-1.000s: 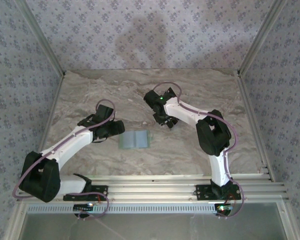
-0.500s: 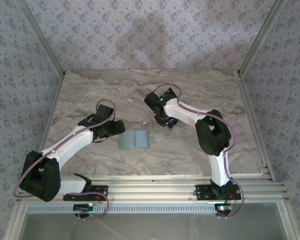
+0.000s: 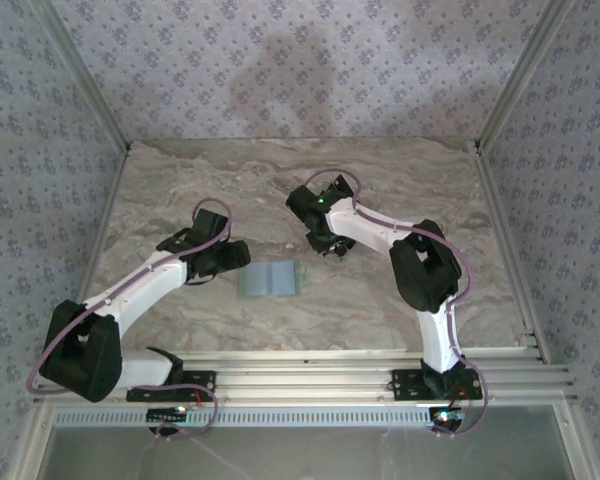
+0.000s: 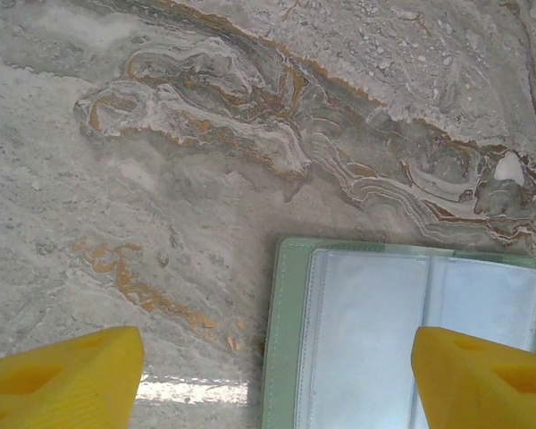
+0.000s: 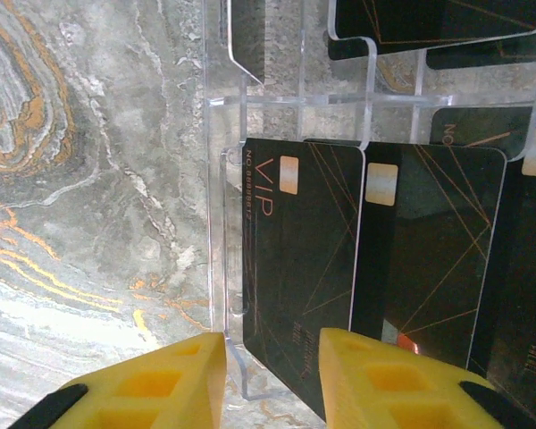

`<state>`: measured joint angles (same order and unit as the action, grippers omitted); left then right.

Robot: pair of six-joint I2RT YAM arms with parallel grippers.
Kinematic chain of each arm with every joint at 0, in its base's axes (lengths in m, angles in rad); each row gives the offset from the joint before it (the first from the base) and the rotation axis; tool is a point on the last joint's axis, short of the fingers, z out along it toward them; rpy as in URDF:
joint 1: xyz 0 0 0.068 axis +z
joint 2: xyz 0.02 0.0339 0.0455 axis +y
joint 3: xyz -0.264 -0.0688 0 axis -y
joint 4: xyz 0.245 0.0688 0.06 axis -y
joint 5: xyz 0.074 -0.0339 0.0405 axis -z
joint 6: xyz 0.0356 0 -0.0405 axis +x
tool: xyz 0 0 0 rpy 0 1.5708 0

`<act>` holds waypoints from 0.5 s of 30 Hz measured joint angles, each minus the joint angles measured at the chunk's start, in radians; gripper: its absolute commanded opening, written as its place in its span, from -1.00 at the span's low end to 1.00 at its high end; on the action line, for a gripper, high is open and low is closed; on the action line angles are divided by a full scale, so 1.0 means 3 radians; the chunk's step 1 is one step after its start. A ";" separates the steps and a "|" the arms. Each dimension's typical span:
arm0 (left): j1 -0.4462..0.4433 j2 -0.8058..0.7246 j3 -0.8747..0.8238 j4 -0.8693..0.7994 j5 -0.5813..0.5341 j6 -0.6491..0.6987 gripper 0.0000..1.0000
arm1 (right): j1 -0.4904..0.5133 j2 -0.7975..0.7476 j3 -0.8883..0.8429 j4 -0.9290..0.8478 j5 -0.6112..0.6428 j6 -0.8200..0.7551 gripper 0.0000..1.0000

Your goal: Put the credit cards into the card holder

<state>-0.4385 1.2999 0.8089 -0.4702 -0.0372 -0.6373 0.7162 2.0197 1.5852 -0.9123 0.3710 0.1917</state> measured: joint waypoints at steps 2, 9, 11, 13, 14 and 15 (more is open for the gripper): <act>0.0000 0.0000 0.0000 0.0000 0.0000 -0.0001 0.58 | 0.0000 0.0000 0.0000 -0.0001 0.0039 -0.0010 -0.11; 0.0000 0.0027 0.0000 0.0006 0.0001 -0.0008 0.58 | 0.0000 0.0001 0.0010 -0.0009 0.0179 -0.0034 -0.09; 0.0000 0.0045 0.0000 0.0006 0.0001 -0.0008 0.58 | 0.0000 0.0009 0.0013 -0.0009 0.0210 -0.0046 -0.09; 0.0000 0.0046 0.0000 0.0008 0.0003 -0.0008 0.58 | 0.0000 0.0028 0.0014 -0.0008 0.0220 -0.0056 -0.09; 0.0000 0.0046 0.0000 0.0008 0.0006 -0.0008 0.58 | 0.0000 0.0041 0.0014 -0.0006 0.0225 -0.0056 -0.09; 0.0000 0.0046 0.0000 0.0006 0.0011 -0.0008 0.58 | 0.0000 0.0052 0.0013 -0.0006 0.0225 -0.0057 -0.09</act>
<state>-0.4385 1.3136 0.8089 -0.4683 -0.0338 -0.6395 0.7162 2.0354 1.5890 -0.9142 0.4385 0.1745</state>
